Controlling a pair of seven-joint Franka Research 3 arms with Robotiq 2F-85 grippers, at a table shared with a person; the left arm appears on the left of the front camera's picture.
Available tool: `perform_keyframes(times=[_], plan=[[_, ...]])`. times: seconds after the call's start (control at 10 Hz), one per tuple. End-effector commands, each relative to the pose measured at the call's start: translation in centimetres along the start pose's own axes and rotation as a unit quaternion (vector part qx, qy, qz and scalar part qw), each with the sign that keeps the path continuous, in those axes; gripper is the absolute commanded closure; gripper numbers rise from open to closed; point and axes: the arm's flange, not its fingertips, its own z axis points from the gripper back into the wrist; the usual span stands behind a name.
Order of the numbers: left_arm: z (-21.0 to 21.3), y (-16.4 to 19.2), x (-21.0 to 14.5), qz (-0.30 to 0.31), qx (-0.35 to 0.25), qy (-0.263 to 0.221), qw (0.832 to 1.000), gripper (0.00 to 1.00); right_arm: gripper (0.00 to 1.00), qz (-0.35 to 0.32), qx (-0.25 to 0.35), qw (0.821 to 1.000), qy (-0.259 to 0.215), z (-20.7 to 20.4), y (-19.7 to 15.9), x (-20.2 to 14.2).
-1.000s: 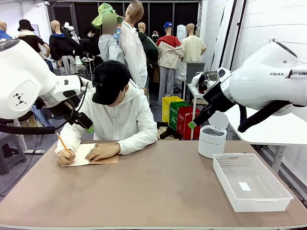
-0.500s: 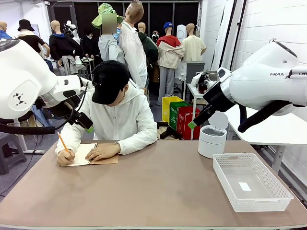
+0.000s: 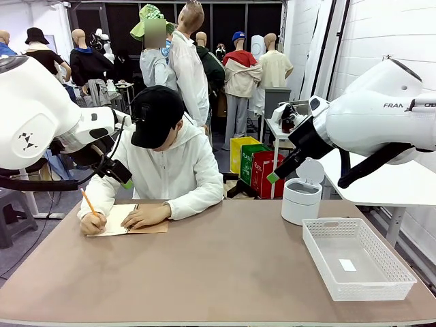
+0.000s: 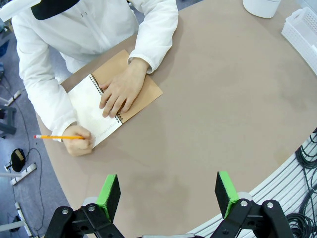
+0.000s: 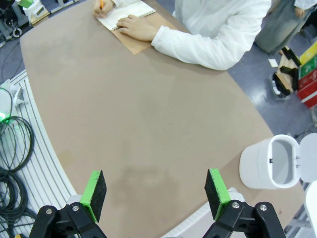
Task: Sort the paper based on its condition.
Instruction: If a person hands you a paper, place it in the Organizing basket , and if it's crumpled, put it in the Trash can.
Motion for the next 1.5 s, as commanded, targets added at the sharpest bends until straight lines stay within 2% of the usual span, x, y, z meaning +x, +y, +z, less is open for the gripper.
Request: perform_keyframes(times=[0.0,1.4], plan=[[-0.03,0.03,-0.02,0.0,0.0,0.001,1.0,0.0,0.0,0.002,0.002,1.0,0.003,0.01,0.0,-0.05],[-0.03,0.03,-0.02,0.0,0.0,0.001,1.0,0.0,0.0,0.002,0.002,1.0,0.003,0.01,0.0,-0.05]])
